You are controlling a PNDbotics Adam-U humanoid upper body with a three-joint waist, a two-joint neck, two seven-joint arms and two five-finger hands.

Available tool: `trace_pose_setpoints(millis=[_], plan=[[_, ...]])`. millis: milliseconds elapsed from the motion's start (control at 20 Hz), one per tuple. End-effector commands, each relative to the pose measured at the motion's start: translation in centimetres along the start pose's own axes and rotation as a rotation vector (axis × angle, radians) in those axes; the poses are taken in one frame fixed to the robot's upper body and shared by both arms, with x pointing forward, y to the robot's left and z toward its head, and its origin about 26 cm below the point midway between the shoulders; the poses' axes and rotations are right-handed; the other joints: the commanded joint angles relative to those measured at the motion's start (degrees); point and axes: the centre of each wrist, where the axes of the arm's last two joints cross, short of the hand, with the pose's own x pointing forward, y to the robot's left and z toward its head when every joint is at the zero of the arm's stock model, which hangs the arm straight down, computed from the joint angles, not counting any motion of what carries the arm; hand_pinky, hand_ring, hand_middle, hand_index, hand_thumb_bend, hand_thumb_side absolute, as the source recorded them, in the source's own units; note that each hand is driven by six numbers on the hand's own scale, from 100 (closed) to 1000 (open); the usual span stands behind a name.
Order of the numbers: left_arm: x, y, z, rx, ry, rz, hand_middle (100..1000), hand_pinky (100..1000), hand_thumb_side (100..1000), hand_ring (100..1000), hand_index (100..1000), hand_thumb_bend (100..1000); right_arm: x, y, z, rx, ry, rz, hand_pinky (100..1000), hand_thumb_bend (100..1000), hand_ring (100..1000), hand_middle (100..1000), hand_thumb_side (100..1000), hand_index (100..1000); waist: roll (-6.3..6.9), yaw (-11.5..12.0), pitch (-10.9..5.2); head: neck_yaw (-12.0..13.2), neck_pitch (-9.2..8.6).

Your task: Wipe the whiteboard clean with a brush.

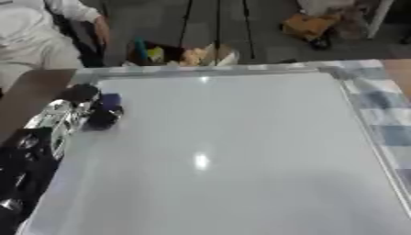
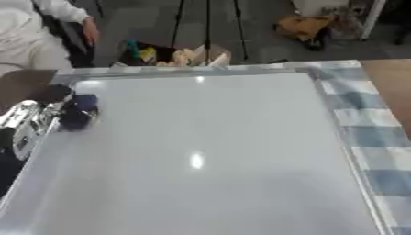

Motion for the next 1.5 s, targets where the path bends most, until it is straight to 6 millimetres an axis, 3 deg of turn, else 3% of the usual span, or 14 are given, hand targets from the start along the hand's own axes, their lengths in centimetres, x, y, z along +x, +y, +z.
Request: trace_pose_setpoints(millis=[50,350,700,1200,1500], plan=[[2.0,0.9,0.0,0.017,-0.056,-0.023,268,281,705,386,359,100,0.2,-0.6,-0.9,0.017,-0.034,0.011,779,100,809,705,972,857,-0.23,-0.3,-1.09,0.3,-0.24],[4.9,1.6,0.1,0.030,-0.141,-0.042,268,278,709,385,358,100,0.2,-0.6,-1.0,0.019,-0.034,0.005,779,100,809,704,972,857,-0.08,-0.5,-1.11,0.5,-0.13],[6.6,1.5,0.4,0.026,-0.205,-0.073,269,282,710,386,359,100,0.2,-0.6,-1.1,0.021,-0.031,0.003,780,100,810,704,975,858,0.16,-0.5,-1.03,0.5,-0.09],[7.1,1.4,0.7,0.027,-0.232,-0.085,267,279,715,384,359,100,0.2,-0.6,-1.2,0.022,-0.031,0.001,780,100,810,704,975,858,0.24,-0.6,-1.02,0.4,0.05],[7.1,3.6,1.7,0.146,-0.284,-0.117,263,267,737,379,352,100,0.2,-0.7,-1.1,0.026,-0.032,0.002,780,100,809,705,975,857,0.44,-0.6,-1.25,0.0,0.22]])
